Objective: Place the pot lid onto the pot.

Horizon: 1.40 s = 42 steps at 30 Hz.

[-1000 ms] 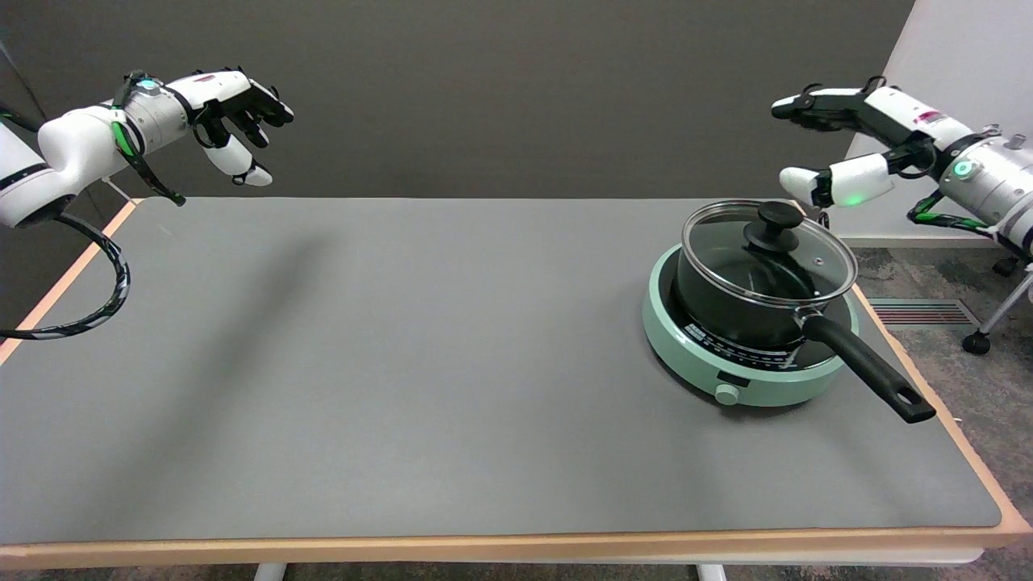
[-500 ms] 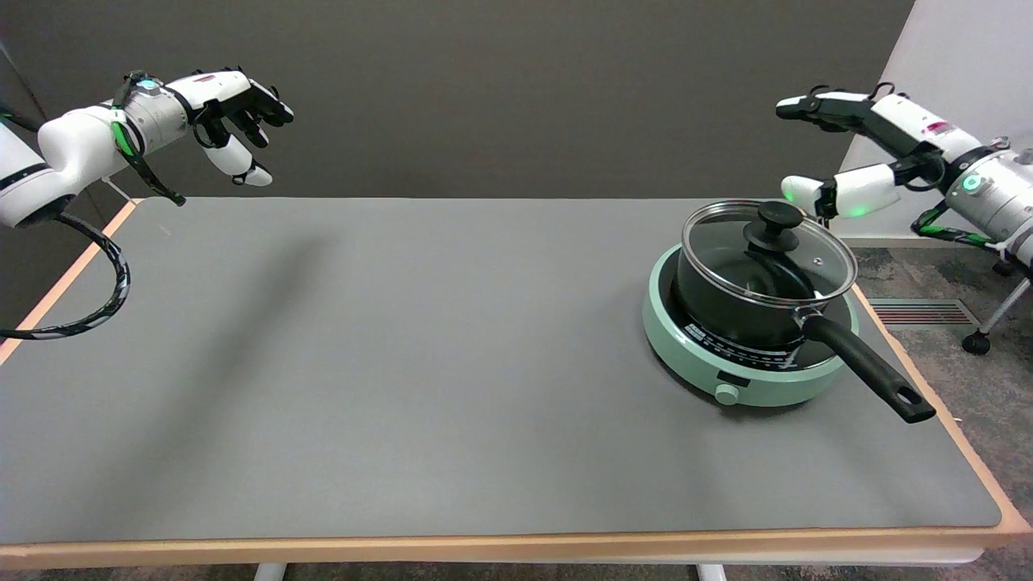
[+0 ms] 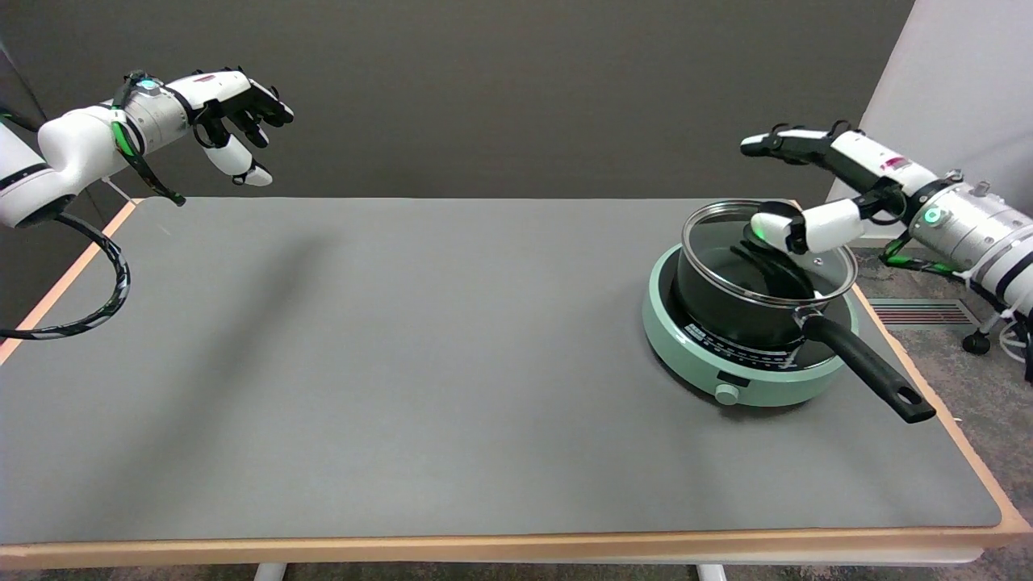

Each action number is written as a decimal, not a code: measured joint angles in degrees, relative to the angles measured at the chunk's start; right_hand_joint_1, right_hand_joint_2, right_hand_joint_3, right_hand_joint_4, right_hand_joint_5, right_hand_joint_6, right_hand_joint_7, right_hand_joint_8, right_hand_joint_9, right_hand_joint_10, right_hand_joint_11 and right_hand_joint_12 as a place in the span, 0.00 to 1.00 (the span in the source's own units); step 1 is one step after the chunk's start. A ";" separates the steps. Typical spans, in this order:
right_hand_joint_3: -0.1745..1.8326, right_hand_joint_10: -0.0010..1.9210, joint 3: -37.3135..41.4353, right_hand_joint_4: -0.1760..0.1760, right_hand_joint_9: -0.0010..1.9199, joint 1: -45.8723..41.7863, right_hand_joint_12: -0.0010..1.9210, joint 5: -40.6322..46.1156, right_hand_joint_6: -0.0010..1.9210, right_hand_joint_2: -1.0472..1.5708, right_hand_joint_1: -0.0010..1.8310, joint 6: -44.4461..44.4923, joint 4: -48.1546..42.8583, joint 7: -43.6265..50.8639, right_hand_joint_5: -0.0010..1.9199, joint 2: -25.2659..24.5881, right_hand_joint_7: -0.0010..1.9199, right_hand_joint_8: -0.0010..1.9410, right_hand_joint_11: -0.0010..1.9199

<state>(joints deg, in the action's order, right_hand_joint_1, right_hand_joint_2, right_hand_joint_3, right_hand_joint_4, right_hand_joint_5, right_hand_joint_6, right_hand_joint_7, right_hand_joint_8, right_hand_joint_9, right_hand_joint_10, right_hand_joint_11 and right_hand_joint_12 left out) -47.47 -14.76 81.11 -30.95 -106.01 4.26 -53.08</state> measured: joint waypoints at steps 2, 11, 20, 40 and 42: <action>0.60 0.12 -0.01 0.68 0.11 -0.39 0.26 0.10 0.09 0.54 0.49 -0.15 -0.12 0.21 0.21 -0.40 0.15 0.09 0.05; 0.61 0.13 0.86 0.69 0.12 -1.99 0.26 0.32 0.09 0.55 0.50 -0.44 -0.17 1.29 0.21 -1.71 0.16 0.09 0.05; 0.62 0.13 1.52 0.70 0.14 -2.44 0.26 0.34 0.10 0.55 0.51 -0.52 1.38 1.94 0.22 -2.05 0.17 0.09 0.06; 0.63 0.13 -0.76 0.72 0.16 0.65 0.26 0.49 0.10 0.55 0.52 -0.51 6.74 2.43 0.22 0.93 0.19 0.09 0.07; 0.63 0.13 -1.05 0.72 0.16 1.03 0.26 0.51 0.10 0.55 0.52 -0.49 7.32 2.45 0.22 1.31 0.19 0.09 0.07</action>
<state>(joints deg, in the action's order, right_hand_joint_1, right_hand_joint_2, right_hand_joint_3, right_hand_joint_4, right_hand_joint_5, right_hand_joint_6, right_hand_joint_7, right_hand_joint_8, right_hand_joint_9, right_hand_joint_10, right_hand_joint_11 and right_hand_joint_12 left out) -48.51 -13.74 81.62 -31.45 -98.68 6.71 -51.76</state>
